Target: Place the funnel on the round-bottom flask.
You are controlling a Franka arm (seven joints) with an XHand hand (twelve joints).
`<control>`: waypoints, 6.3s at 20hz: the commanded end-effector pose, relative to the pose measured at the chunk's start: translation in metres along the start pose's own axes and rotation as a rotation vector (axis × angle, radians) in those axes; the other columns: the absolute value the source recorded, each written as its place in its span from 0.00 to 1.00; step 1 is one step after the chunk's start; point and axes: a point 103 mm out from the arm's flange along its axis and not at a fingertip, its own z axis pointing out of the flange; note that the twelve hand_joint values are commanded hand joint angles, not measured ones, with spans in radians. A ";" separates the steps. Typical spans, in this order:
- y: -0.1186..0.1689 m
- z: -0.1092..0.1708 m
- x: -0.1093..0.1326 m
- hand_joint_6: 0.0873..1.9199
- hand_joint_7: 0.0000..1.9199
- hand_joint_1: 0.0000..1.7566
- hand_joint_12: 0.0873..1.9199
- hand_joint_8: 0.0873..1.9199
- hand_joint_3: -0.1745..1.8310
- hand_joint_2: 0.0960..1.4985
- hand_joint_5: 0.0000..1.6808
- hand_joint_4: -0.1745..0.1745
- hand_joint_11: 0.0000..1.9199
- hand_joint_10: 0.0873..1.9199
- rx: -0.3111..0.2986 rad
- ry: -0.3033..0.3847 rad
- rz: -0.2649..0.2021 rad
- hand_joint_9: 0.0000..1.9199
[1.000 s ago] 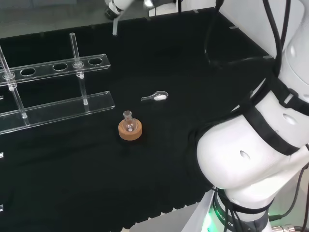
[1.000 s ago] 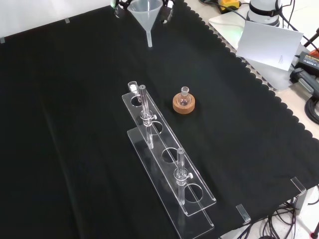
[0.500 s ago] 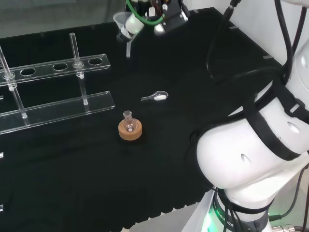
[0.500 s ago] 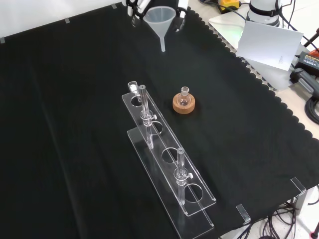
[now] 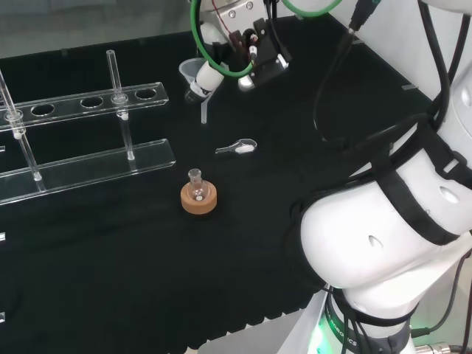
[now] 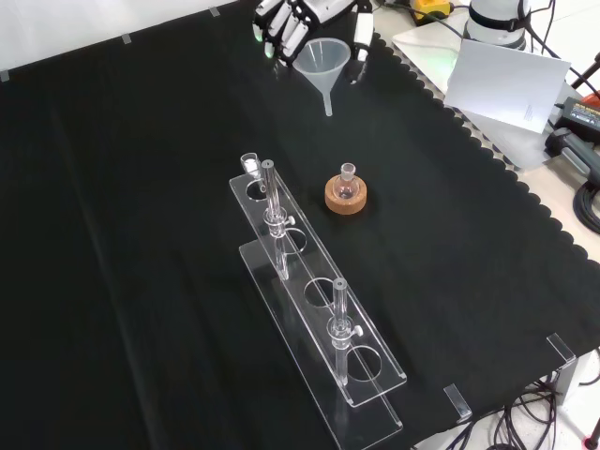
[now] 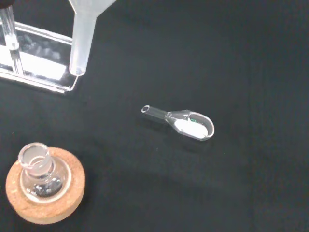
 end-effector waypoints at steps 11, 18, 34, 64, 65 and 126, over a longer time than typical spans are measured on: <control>0.005 0.045 0.028 0.02 0.47 0.36 0.64 0.17 0.12 0.50 0.46 0.66 0.00 0.23 0.017 0.010 -0.005 0.30; 0.010 0.064 0.038 0.02 0.48 0.36 0.67 0.16 0.12 0.51 0.45 0.66 0.00 0.22 0.027 0.021 0.009 0.30; 0.026 0.073 0.046 0.03 0.48 0.37 0.67 0.16 0.12 0.51 0.46 0.66 0.00 0.22 0.052 0.031 -0.014 0.30; 0.031 0.090 0.047 0.03 0.48 0.36 0.68 0.16 0.13 0.51 0.46 0.65 0.00 0.22 0.096 0.029 -0.027 0.31; 0.031 0.090 0.046 0.03 0.48 0.36 0.68 0.16 0.13 0.51 0.46 0.65 0.00 0.22 0.096 0.030 -0.025 0.31; 0.015 0.091 0.058 0.04 0.48 0.36 0.67 0.16 0.14 0.51 0.45 0.64 0.00 0.22 0.093 0.075 -0.048 0.31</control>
